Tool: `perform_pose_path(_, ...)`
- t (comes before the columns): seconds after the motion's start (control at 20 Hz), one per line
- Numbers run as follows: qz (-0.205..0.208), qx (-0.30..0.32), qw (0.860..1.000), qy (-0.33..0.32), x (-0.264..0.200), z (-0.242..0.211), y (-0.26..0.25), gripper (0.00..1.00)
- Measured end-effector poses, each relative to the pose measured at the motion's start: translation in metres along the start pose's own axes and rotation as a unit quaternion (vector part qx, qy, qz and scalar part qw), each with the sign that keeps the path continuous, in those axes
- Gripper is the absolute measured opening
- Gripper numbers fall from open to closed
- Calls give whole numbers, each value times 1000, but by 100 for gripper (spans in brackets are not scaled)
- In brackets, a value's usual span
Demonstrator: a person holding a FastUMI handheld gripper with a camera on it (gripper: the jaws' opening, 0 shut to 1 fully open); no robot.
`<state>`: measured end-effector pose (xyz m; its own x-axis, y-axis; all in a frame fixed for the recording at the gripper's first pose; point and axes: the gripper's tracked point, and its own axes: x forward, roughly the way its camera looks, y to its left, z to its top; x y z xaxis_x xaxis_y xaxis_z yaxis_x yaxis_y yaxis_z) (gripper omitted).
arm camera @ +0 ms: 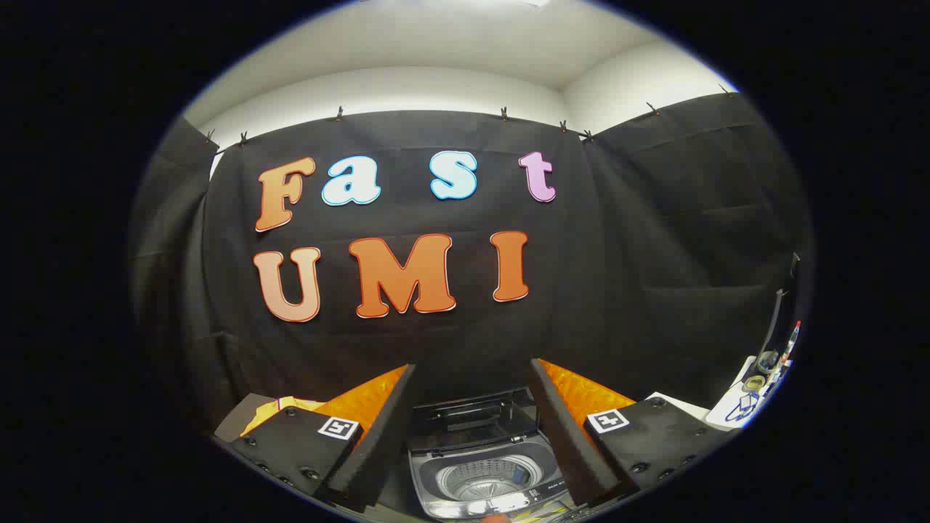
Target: Put the clothes into the washing machine and then close the washing machine lid.
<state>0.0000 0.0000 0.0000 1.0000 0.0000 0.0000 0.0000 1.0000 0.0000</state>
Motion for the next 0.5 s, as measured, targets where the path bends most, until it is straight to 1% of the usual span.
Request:
perform_pose_path(0.15,13,8,1000,3,0,-2,7,98)
perform_pose_path(0.4,10,13,1000,5,6,-4,-1,98)
perform_pose_path(0.5,21,18,1000,9,8,-6,-2,98)
